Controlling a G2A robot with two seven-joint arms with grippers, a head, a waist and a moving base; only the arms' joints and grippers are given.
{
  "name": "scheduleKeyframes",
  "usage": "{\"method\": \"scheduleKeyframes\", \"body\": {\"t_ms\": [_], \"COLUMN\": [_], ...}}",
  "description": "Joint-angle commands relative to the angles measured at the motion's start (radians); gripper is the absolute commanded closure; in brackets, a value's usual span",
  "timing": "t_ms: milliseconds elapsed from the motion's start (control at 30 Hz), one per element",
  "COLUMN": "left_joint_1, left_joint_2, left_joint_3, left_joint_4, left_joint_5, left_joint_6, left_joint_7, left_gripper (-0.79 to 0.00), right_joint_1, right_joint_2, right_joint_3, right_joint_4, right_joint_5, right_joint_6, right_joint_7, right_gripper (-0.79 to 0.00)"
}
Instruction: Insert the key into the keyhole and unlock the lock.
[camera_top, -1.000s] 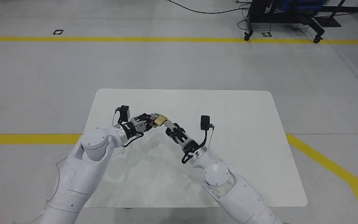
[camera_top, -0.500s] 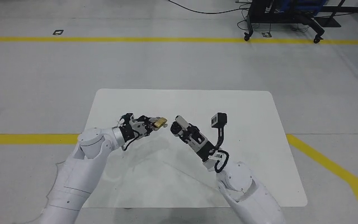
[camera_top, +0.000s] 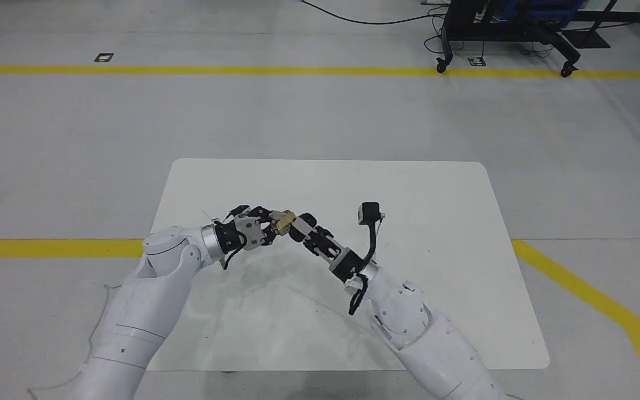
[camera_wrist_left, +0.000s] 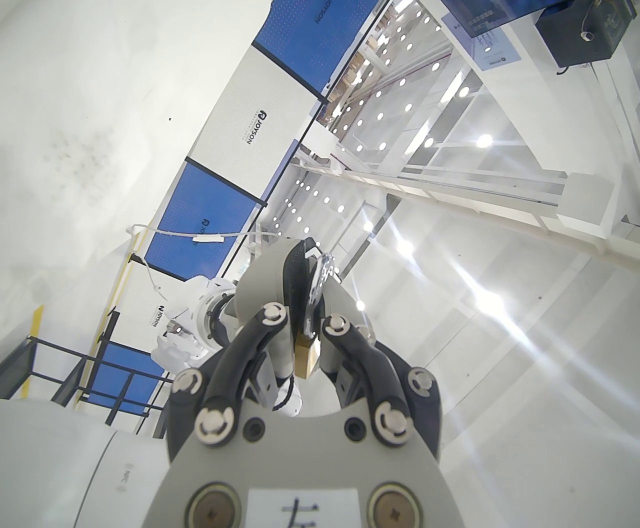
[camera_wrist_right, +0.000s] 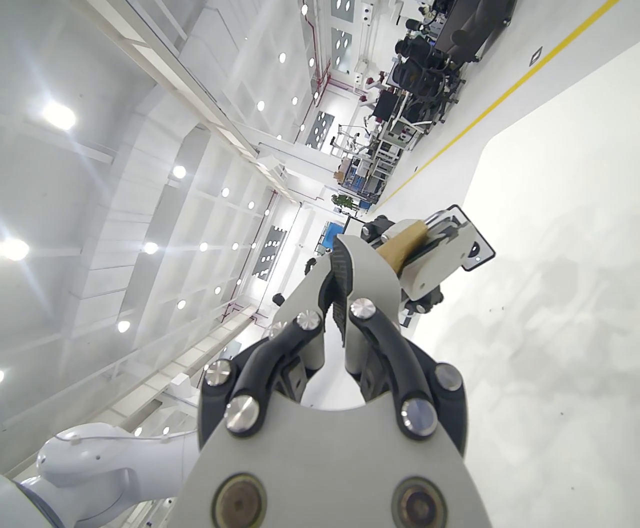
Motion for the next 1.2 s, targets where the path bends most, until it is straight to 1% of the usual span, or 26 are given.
{"method": "scheduleKeyframes", "body": {"t_ms": [0,233,367,467,500,533,567,633,700,767,867,933,1000,1167], "left_joint_1": [-0.001,0.000,0.000,0.002,0.003,0.003,0.005,0.010,0.018,0.028,0.038,0.044,0.049,0.051], "left_joint_2": [0.000,0.001,0.001,0.001,0.002,0.002,0.003,0.005,0.006,0.006,0.007,0.007,0.007,0.006], "left_joint_3": [0.000,0.003,0.005,0.001,-0.002,-0.010,-0.014,-0.025,-0.032,-0.035,-0.031,-0.030,-0.030,-0.027], "left_joint_4": [0.002,-0.004,-0.009,-0.010,-0.012,-0.016,-0.021,-0.039,-0.061,-0.081,-0.111,-0.122,-0.125,-0.130], "left_joint_5": [0.001,0.014,0.016,0.014,0.017,0.023,0.033,0.062,0.083,0.096,0.146,0.161,0.153,0.151], "left_joint_6": [-0.005,-0.018,-0.032,-0.059,-0.070,-0.090,-0.109,-0.155,-0.204,-0.248,-0.304,-0.332,-0.340,-0.344], "left_joint_7": [0.003,0.026,0.022,0.026,0.034,0.047,0.060,0.087,0.101,0.107,0.113,0.107,0.095,0.078], "left_gripper": [0.000,0.000,0.000,0.000,0.000,0.000,0.000,0.000,0.000,0.000,0.000,0.000,0.000,0.000], "right_joint_1": [-0.003,-0.031,-0.013,0.000,-0.003,-0.010,-0.022,-0.049,-0.077,-0.090,-0.086,-0.075,-0.064,-0.040], "right_joint_2": [0.000,0.003,-0.003,-0.008,-0.008,-0.008,-0.006,-0.001,0.003,0.005,0.007,0.007,0.007,0.002], "right_joint_3": [0.003,0.013,0.004,-0.007,-0.006,-0.003,0.002,0.017,0.028,0.038,0.056,0.065,0.065,0.059], "right_joint_4": [-0.003,-0.036,0.012,0.019,0.009,-0.011,-0.029,-0.068,-0.095,-0.102,-0.086,-0.071,-0.055,-0.025], "right_joint_5": [-0.011,-0.045,-0.064,-0.056,-0.057,-0.056,-0.054,-0.043,0.010,0.109,0.266,0.337,0.369,0.433], "right_joint_6": [-0.004,-0.049,0.004,0.039,0.041,0.036,0.032,0.024,0.021,0.038,0.091,0.114,0.129,0.139], "right_joint_7": [-0.010,-0.008,-0.019,-0.023,-0.021,-0.020,-0.016,-0.003,0.033,0.098,0.195,0.239,0.265,0.290], "right_gripper": [0.000,0.000,0.000,0.000,-0.040,-0.126,-0.188,-0.222,-0.228,-0.240,-0.246,-0.274,-0.271,-0.308]}}
